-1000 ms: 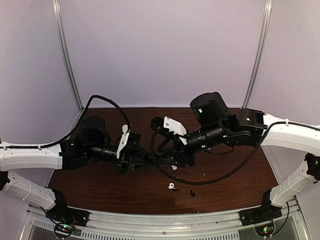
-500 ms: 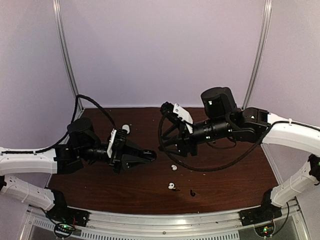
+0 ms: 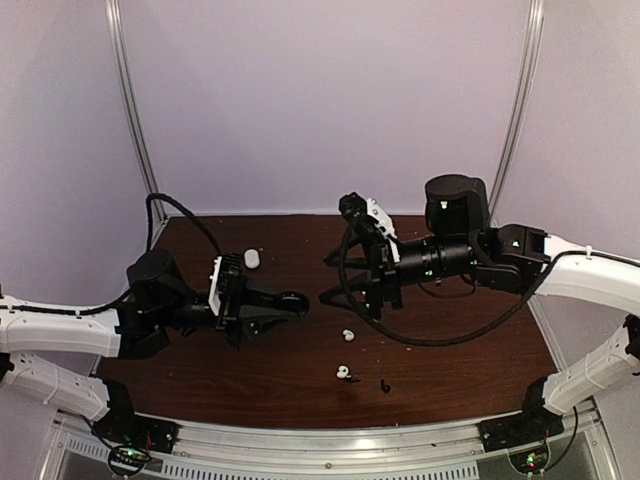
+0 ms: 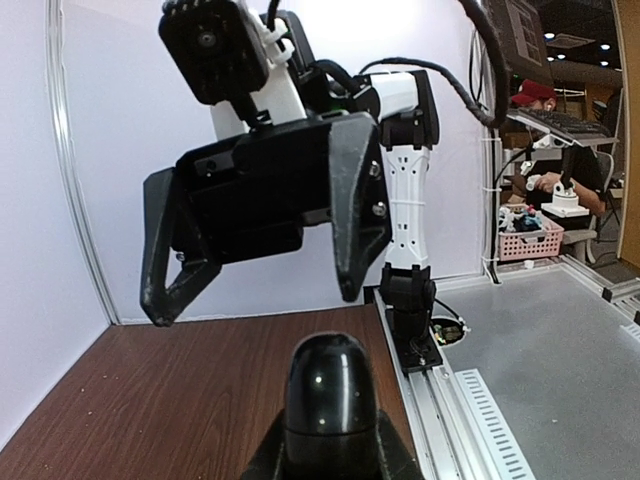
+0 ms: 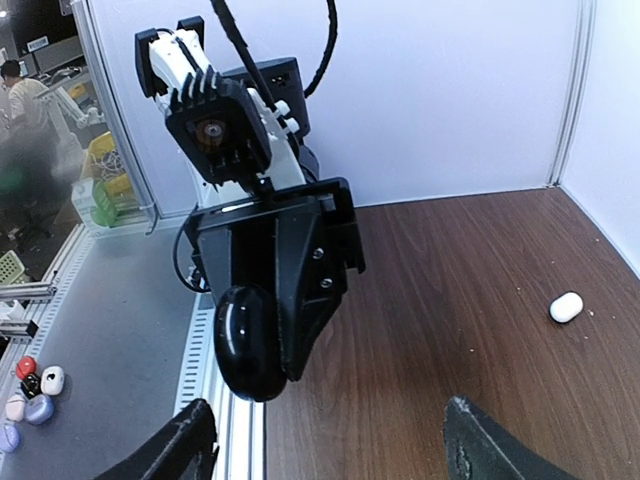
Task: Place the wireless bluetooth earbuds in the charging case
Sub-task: Pass from the left arm to the right, then pass from the right arm to the left
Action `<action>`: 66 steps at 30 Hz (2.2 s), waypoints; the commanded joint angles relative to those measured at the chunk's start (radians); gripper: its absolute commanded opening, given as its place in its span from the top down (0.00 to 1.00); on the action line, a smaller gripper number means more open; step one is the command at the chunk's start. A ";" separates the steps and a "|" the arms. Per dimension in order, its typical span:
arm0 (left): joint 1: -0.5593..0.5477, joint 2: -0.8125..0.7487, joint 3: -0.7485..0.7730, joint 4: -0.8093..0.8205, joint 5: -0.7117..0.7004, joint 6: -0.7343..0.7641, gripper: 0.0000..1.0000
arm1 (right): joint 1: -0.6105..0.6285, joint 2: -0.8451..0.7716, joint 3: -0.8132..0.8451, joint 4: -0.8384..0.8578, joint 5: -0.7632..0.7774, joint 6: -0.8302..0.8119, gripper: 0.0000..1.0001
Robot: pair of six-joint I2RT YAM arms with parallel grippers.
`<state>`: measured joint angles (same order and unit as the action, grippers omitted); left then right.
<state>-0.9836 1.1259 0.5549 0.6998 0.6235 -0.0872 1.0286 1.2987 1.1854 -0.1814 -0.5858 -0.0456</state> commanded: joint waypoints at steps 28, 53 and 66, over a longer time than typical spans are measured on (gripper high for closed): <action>0.000 0.040 0.036 0.088 -0.005 -0.046 1.00 | 0.103 0.127 0.138 -0.032 -0.006 -0.098 0.60; -0.001 0.036 0.041 0.019 -0.022 -0.033 0.62 | 0.105 0.108 0.152 -0.048 0.038 -0.106 0.89; -0.001 0.046 0.059 -0.004 -0.025 -0.016 0.78 | 0.105 0.113 0.155 -0.058 0.039 -0.109 0.87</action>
<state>-0.9836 1.1675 0.5800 0.6777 0.6060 -0.1177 1.1278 1.4216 1.3075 -0.2413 -0.5560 -0.1539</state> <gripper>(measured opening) 0.258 0.212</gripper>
